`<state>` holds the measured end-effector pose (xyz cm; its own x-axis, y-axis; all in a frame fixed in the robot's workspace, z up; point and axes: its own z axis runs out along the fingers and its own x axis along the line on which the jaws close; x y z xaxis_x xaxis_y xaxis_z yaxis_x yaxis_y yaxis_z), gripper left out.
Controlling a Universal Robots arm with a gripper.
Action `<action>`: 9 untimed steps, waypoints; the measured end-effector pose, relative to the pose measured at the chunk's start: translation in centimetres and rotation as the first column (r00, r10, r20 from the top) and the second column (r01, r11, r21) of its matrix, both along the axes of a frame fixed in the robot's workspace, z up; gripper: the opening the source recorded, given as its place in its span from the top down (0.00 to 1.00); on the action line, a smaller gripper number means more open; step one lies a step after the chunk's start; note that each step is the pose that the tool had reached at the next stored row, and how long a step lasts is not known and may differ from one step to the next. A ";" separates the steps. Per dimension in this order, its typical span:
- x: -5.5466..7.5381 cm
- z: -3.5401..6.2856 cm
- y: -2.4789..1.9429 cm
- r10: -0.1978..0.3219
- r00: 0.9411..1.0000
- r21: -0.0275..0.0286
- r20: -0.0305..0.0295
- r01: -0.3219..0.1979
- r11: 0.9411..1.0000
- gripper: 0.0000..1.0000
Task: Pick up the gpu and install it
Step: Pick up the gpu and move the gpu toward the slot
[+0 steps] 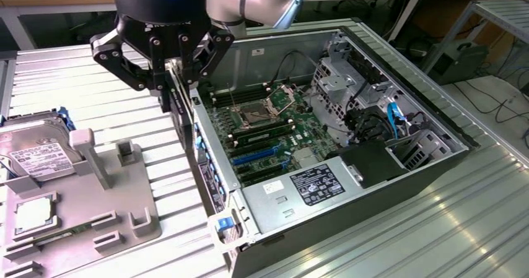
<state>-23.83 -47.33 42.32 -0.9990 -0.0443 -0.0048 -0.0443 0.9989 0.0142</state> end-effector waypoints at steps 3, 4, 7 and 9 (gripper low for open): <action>0.3 0.00 0.00 0.000 1.000 0.000 0.000 0.000 1.000 0.72; 0.6 0.00 0.00 0.000 1.000 0.000 0.000 0.000 1.000 0.72; 1.0 0.00 0.00 0.000 1.000 0.000 0.000 0.000 1.000 0.72; 1.2 0.00 0.00 0.000 1.000 0.000 0.000 0.000 1.000 0.72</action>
